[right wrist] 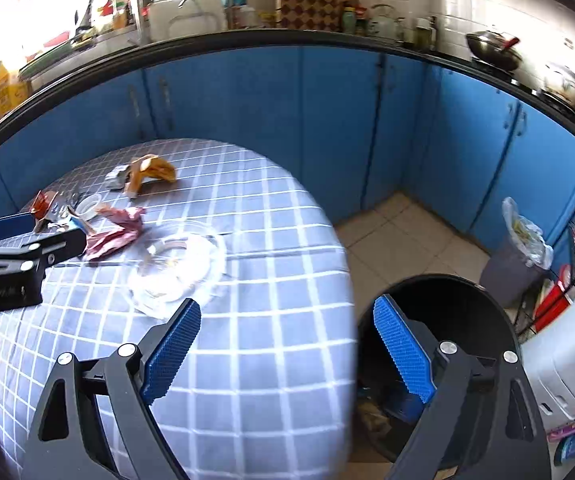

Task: Collect trash
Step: 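Return both tools to the table toward the blue-and-white box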

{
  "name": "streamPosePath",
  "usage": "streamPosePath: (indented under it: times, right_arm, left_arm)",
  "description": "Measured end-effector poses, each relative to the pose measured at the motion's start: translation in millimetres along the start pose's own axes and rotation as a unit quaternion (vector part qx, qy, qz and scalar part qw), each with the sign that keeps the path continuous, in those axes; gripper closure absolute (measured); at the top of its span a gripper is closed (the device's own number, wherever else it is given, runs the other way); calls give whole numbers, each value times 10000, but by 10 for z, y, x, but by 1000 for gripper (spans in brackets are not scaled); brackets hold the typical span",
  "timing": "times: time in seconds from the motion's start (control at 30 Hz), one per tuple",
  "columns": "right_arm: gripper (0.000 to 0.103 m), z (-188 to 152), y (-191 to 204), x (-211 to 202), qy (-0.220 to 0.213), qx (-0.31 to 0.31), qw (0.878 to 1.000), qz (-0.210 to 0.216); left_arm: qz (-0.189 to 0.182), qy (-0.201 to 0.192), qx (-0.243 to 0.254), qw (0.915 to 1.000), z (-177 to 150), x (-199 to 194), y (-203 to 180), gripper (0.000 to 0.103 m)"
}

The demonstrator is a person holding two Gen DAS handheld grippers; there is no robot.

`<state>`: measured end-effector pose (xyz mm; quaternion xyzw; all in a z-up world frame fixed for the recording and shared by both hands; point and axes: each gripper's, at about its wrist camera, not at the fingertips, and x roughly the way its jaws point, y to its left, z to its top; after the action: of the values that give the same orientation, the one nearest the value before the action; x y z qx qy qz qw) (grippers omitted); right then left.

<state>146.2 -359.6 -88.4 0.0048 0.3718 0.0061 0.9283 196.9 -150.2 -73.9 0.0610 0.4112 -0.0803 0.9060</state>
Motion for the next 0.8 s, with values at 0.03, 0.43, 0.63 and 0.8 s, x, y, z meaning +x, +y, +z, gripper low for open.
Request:
streamPosePath:
  times: [0.03, 0.43, 0.63, 0.8]
  right_arm:
    - [17, 13, 59, 25, 16, -30, 10000, 19]
    - [17, 188, 483, 320, 188, -366, 9991, 104]
    - [17, 225, 499, 380, 281, -327, 9990, 99]
    - [17, 229, 542, 453, 500, -395, 9978, 202]
  left_arm:
    - [12, 49, -75, 10000, 1, 39, 87, 6]
    - [202, 387, -392, 9983, 38, 442, 619, 6]
    - [321, 523, -351, 9975, 16, 562, 673, 6]
    - [214, 545, -468, 9972, -67, 541, 812, 10]
